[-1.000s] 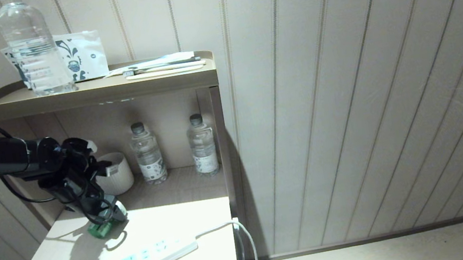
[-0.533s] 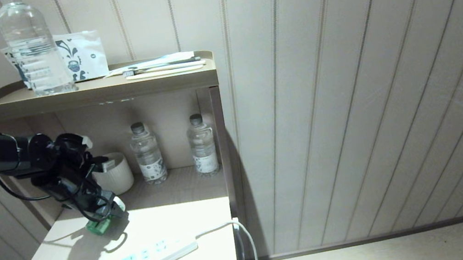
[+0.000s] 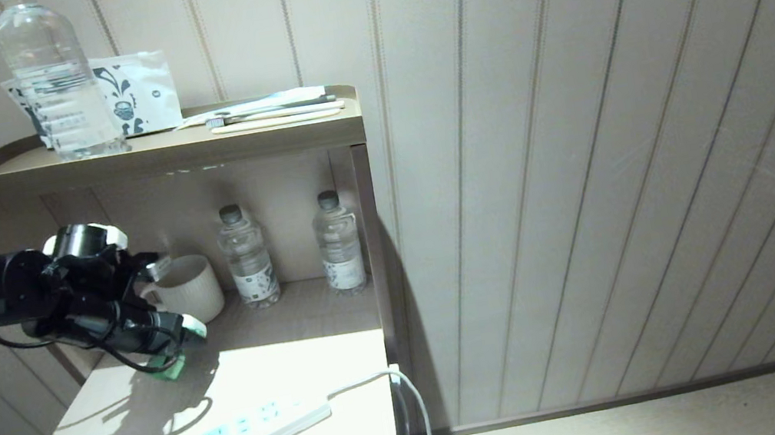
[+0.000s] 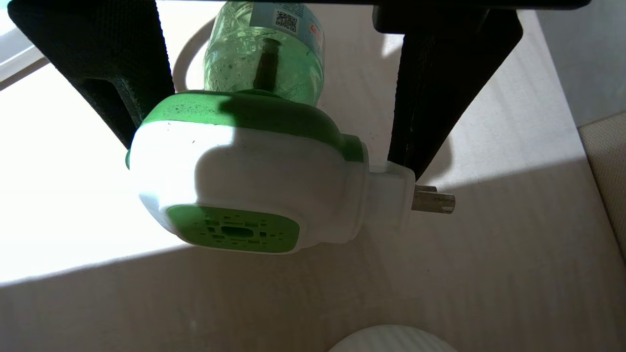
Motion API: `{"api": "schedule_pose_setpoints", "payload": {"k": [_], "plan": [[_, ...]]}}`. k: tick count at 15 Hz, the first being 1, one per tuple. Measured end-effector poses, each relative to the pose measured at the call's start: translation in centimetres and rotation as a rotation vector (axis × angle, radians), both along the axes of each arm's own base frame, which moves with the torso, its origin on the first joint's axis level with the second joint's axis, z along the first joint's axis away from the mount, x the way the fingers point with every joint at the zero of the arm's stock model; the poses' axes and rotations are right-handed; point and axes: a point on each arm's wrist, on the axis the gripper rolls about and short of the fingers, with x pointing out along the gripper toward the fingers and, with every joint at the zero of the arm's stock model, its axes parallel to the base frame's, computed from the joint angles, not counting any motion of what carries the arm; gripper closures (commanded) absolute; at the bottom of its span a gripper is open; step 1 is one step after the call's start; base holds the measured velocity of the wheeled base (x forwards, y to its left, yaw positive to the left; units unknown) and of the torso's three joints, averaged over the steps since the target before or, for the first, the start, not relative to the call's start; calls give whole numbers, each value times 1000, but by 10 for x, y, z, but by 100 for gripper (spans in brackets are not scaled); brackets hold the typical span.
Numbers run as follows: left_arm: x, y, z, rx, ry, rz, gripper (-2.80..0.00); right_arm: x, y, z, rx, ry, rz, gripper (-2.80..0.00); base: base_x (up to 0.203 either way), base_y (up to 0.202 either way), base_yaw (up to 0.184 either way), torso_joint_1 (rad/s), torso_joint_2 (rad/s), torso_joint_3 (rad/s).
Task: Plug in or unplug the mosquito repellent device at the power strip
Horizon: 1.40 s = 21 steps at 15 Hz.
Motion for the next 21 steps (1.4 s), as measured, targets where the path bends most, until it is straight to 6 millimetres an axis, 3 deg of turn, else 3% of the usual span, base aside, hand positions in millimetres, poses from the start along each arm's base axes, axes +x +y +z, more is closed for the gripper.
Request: {"api": "schedule_pose_setpoints", "payload": {"k": [9, 13, 21], "plan": [[-45, 19, -16, -107, -420, 96, 0, 0, 0, 0, 0, 0, 0, 0, 0, 0, 0, 0, 0, 0], [-76, 18, -23, -123, -586, 100, 0, 0, 0, 0, 0, 0, 0, 0, 0, 0, 0, 0, 0, 0], [-117, 16, -16, -175, -880, 180, 0, 0, 0, 0, 0, 0, 0, 0, 0, 0, 0, 0, 0, 0]]}}
